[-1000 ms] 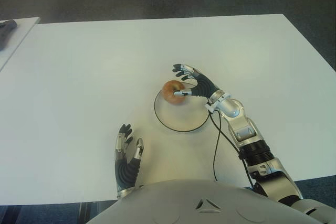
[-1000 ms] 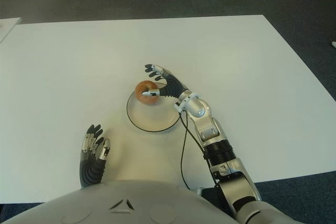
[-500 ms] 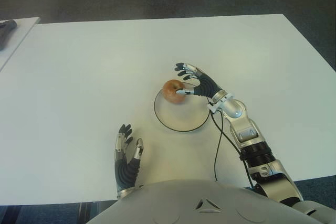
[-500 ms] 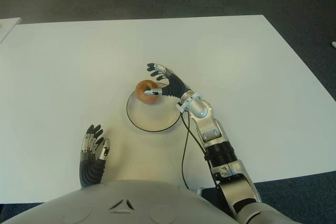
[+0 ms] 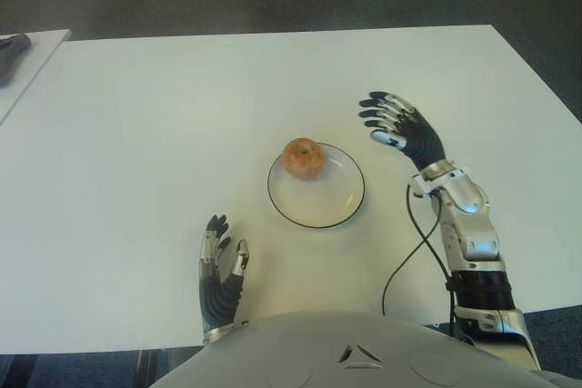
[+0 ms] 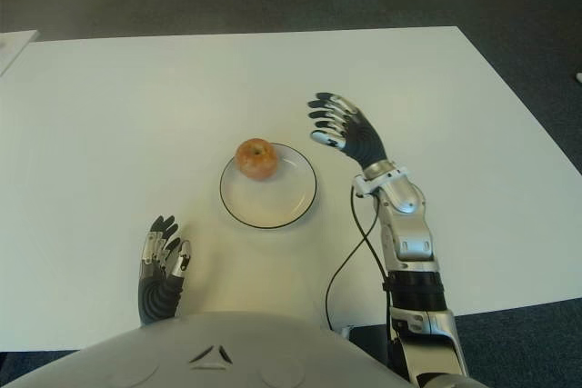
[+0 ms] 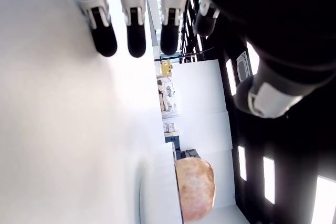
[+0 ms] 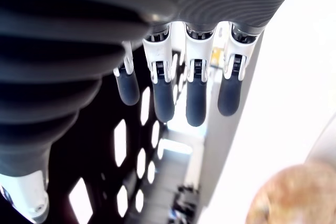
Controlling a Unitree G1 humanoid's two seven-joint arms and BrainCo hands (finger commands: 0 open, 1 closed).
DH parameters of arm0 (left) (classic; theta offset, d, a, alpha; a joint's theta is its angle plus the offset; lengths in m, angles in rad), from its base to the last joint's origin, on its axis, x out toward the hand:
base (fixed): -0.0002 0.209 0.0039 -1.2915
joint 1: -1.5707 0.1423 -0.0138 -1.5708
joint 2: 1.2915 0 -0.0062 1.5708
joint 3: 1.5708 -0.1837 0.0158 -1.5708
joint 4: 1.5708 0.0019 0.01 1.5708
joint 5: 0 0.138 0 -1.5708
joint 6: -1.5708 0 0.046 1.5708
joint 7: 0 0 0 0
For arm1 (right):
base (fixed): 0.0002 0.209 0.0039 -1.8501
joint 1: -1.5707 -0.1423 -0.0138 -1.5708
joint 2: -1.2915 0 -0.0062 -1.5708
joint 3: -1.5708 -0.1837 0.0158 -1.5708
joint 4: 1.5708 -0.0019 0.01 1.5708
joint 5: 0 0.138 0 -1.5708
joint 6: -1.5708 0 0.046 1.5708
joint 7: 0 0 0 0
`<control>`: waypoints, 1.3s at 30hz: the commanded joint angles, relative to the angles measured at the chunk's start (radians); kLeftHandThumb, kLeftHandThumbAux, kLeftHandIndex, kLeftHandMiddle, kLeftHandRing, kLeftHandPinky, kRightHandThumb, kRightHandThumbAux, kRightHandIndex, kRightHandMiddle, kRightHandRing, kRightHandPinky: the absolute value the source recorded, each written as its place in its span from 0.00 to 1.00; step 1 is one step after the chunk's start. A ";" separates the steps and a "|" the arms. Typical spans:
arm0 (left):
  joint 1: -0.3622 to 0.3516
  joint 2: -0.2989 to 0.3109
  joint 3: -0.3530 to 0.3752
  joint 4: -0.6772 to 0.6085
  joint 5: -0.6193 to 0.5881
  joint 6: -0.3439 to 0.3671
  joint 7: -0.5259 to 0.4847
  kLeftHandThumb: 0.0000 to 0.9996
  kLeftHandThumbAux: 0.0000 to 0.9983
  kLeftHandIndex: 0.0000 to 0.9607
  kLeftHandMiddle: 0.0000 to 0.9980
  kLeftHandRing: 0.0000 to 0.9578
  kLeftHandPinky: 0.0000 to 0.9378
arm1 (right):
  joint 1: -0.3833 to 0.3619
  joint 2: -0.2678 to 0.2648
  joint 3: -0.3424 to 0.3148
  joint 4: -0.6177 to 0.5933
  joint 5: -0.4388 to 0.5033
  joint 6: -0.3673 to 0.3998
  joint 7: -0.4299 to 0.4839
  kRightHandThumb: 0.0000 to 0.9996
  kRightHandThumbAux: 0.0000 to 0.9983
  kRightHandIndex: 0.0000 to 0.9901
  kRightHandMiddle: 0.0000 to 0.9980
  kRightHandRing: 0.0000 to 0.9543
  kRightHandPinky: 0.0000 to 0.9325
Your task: Put the apples into the plate.
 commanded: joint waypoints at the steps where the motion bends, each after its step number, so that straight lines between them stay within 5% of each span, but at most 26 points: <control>1: 0.023 -0.022 -0.005 0.000 -0.013 0.026 -0.009 0.06 0.53 0.07 0.12 0.14 0.15 | 0.086 0.020 -0.024 -0.004 0.023 0.009 -0.012 0.41 0.66 0.16 0.25 0.27 0.28; 22: 0.003 -0.007 0.020 0.015 -0.030 0.018 -0.014 0.07 0.54 0.07 0.14 0.15 0.16 | 0.198 0.021 -0.112 -0.001 0.033 -0.033 -0.019 0.38 0.63 0.18 0.26 0.28 0.30; 39: -0.023 -0.020 0.048 0.002 0.003 -0.001 0.001 0.07 0.46 0.08 0.16 0.17 0.20 | 0.388 0.082 -0.068 -0.054 -0.003 -0.093 -0.054 0.36 0.61 0.17 0.23 0.25 0.27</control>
